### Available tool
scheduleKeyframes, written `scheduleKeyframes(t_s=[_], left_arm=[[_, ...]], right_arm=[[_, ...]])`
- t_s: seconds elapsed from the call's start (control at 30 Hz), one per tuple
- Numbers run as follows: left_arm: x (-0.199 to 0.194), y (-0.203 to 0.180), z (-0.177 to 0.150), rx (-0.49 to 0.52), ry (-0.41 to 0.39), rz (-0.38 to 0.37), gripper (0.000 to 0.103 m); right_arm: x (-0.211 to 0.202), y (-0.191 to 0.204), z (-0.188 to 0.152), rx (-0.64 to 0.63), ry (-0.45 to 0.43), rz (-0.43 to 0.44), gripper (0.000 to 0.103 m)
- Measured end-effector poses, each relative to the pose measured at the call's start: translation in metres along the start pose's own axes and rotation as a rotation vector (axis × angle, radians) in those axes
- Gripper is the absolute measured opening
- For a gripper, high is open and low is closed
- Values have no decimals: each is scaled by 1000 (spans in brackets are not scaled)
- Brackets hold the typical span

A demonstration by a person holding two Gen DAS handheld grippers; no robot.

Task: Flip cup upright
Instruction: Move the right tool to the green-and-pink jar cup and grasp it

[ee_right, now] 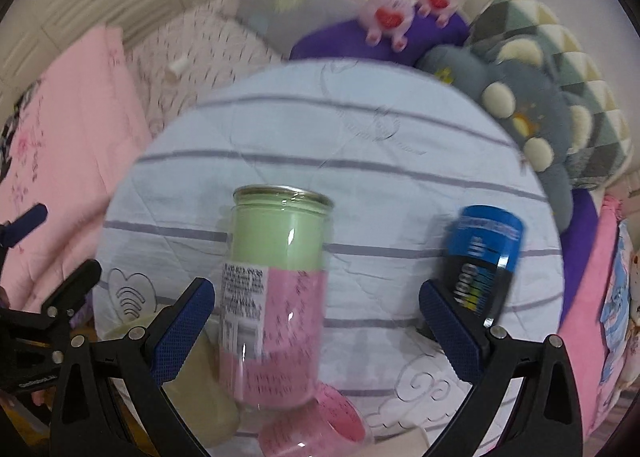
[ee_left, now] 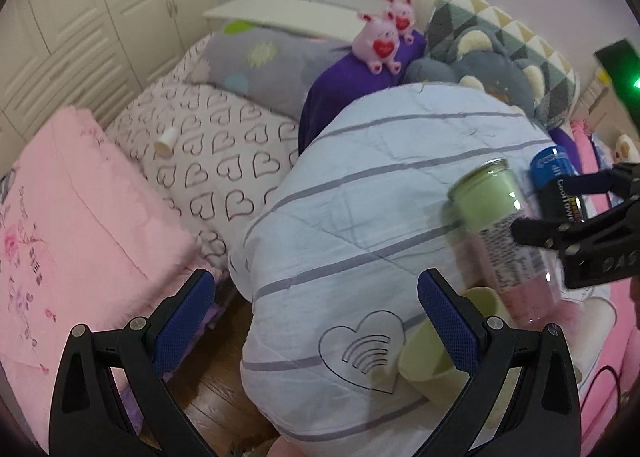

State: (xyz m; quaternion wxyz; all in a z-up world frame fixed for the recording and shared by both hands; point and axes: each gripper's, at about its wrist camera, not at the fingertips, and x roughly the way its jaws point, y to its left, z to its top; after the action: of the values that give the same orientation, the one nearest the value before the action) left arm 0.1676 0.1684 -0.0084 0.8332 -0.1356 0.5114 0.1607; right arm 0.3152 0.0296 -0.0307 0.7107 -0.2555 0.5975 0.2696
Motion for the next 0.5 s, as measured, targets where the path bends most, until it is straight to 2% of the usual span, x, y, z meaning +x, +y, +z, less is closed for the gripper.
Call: scheduleKeyframes(t_s=[0.13,0.27,0.3,0.4,0.43,0.5], left_arm=[[15,10,1,-22,53,-13,102],[27,16,1,-41,84,-5,102],[31,17,1,-45,97,-8,102],[45,18,-1,-50,143,-25,102],[49,18,-1,-50,157,-23,102],[55,19,-1,-54,173,-16,102]], right_arm=[[24,15,3,-23,86,37,103],[41,27,2,-39,135,40,102],[45,27,2,-34,145,43,98],[54,29,-2,-13,184,62,74],[50,29,-3,-6,173,65,70],[39,30,-5,6,162,75,69]])
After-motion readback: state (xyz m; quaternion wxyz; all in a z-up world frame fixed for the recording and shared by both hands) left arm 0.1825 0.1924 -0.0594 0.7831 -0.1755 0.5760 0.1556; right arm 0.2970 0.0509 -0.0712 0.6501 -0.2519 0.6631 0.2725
